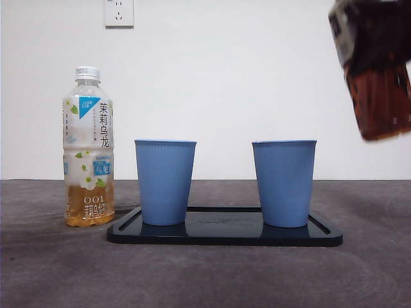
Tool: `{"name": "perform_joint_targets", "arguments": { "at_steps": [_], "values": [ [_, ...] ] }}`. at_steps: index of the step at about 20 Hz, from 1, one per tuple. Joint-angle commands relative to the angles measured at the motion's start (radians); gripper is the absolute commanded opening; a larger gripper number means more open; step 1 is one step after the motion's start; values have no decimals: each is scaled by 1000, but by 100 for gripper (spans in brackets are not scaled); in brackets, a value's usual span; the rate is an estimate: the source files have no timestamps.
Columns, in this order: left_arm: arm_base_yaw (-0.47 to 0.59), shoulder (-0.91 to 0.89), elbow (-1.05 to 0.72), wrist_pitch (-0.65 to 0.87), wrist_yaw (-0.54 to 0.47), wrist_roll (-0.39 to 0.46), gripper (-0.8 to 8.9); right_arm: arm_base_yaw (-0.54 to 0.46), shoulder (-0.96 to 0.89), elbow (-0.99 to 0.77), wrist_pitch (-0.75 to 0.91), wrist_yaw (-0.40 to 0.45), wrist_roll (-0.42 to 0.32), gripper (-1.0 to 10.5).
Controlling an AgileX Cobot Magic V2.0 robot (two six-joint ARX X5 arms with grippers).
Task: Pour the drink into the cup
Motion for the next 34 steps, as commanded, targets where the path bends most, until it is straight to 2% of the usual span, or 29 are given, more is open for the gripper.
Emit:
{"name": "perform_joint_targets", "arguments": {
  "at_steps": [1,5,8,16,22,26,29,34],
  "values": [
    [-3,5,18,6,-4,5,411,-12,-4,-51,204,3,65,160],
    [-3,4,18,6,-50,-7,415,-52,22,-208,442,-53,127,159],
    [-3,4,18,6,-86,-21,471,-68,85,-294,604,-81,145,159],
    [-3,5,18,2,-106,-21,471,-69,359,-315,881,-100,139,160],
    [-3,5,18,3,-108,-21,471,-68,434,-314,934,-100,125,160],
    [-3,5,18,3,-108,-20,471,-68,434,-314,927,-100,72,161],
    [-3,5,18,3,-108,-20,471,-67,433,-314,892,-108,52,231],
    [-3,5,18,2,-108,-21,471,-67,433,-314,847,-111,50,276]
  ]
}}
